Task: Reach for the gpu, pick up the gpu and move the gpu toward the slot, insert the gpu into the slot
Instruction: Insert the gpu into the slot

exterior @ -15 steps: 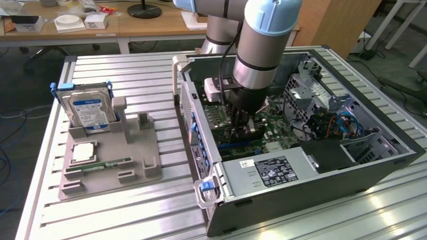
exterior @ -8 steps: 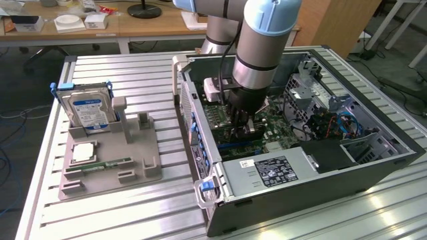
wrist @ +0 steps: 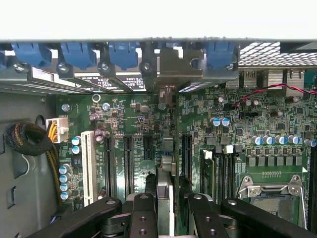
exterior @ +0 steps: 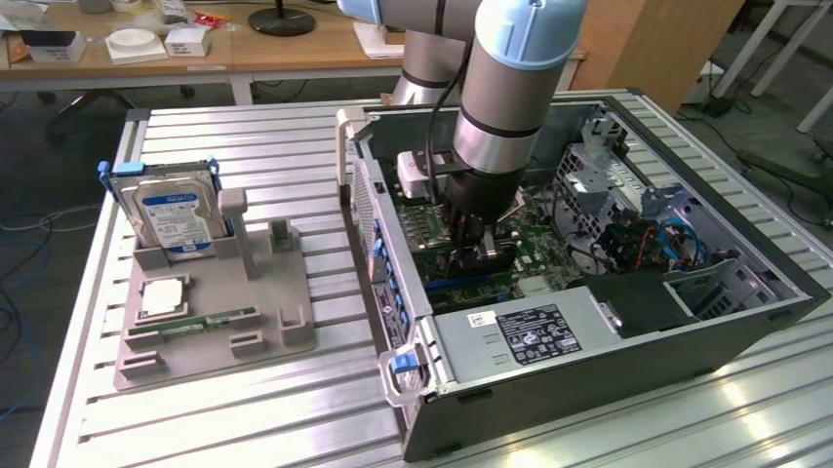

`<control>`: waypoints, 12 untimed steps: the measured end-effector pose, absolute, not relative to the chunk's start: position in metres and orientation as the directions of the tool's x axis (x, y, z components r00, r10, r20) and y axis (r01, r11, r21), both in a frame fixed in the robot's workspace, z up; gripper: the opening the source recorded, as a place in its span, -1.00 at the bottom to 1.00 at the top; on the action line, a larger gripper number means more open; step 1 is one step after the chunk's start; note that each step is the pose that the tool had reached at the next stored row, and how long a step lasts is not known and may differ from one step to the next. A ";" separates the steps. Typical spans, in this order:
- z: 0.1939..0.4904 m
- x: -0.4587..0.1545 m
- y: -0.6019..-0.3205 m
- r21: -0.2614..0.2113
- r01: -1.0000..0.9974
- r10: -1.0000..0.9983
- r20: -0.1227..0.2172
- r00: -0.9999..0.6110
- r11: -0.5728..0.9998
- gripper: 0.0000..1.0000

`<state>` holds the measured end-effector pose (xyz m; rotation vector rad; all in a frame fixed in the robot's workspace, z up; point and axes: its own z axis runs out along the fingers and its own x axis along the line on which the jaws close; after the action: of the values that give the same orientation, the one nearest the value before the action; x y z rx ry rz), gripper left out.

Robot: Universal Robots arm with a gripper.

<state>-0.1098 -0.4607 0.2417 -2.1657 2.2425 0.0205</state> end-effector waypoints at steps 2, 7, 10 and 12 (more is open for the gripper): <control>0.242 -0.110 -0.461 -0.007 -0.999 -0.999 -0.026 -0.035 0.035 -0.43; 0.241 -0.110 -0.461 -0.007 -0.999 -0.999 -0.027 -0.035 0.035 -0.43; 0.240 -0.110 -0.461 -0.007 -0.999 -0.999 -0.026 -0.035 0.035 -0.43; 0.239 -0.110 -0.461 -0.007 -0.999 -0.999 -0.027 -0.035 0.035 -0.43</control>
<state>-0.1098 -0.4606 0.2395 -2.1655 2.2422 0.0208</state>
